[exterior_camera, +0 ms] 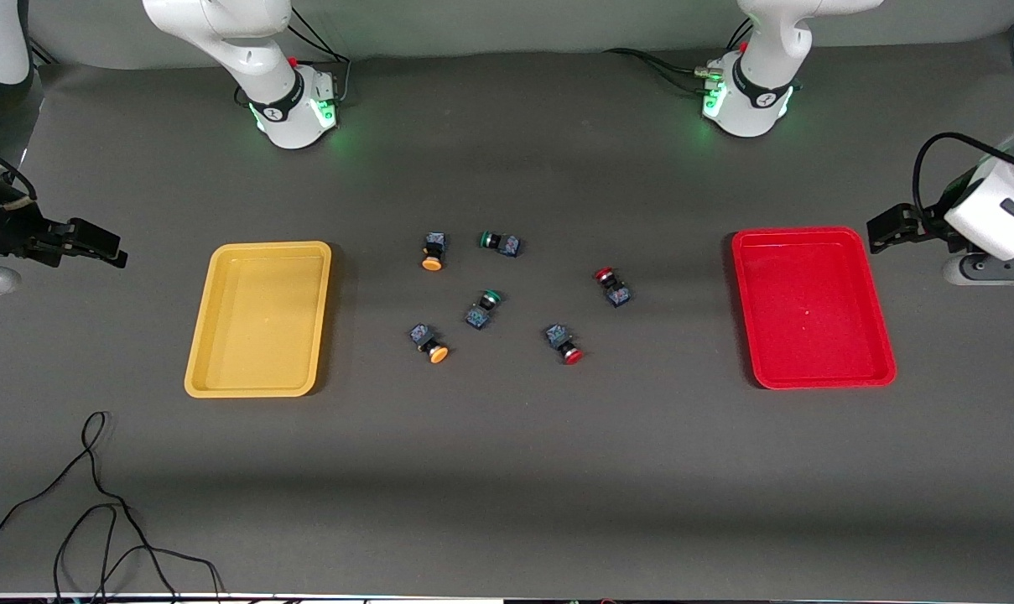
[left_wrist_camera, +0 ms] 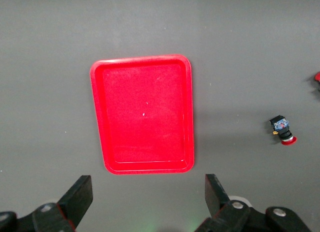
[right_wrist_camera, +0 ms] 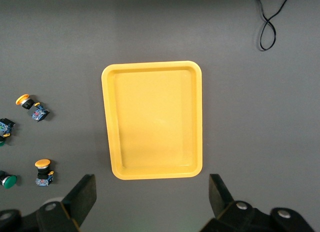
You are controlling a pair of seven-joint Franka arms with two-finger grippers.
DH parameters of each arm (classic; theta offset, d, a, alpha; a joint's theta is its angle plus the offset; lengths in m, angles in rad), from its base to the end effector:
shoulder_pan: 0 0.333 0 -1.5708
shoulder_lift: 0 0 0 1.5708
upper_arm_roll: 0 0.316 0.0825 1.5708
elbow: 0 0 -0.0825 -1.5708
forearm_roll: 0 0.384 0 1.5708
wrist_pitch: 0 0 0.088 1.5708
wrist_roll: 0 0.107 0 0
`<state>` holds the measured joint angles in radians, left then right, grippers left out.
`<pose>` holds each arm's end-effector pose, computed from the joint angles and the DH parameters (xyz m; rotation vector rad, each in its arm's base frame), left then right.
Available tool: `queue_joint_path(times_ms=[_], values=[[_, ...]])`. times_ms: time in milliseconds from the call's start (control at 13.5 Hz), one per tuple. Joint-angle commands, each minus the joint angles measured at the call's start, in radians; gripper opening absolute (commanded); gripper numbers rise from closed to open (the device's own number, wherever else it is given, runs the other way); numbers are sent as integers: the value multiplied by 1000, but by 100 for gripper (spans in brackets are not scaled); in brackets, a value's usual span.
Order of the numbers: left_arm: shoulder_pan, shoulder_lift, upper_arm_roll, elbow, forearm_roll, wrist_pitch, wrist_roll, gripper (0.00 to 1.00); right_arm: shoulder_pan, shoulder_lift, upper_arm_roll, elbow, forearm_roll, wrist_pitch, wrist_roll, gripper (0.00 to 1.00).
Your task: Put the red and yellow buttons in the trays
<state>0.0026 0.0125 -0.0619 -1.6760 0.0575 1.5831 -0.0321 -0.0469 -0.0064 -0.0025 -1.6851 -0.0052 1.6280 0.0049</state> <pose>0.5531 -0.0266 0.5693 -3.0758 0.0476 0.1581 0.5529 -0.0279 0.5789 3.1354 -0.0845 -0.0797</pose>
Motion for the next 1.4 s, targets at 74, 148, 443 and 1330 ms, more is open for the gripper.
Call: queue_joint_path(times_ms=[74,148,443,1330], values=[[-45,4,-4,-54,-4,17,-103,100,38,9,-1,5,4,-17,4,100],[-67,13,-4,-59,-4,20,-112,100,48,0,1,-17,7,-16,7,100],[-190,32,-4,-178,-1,151,-256,100,166,-39,1,-125,86,27,214,100],[-412,470,-84,-254,-108,610,-819,90,829,-165,2,-557,-13,466,1015,100]])
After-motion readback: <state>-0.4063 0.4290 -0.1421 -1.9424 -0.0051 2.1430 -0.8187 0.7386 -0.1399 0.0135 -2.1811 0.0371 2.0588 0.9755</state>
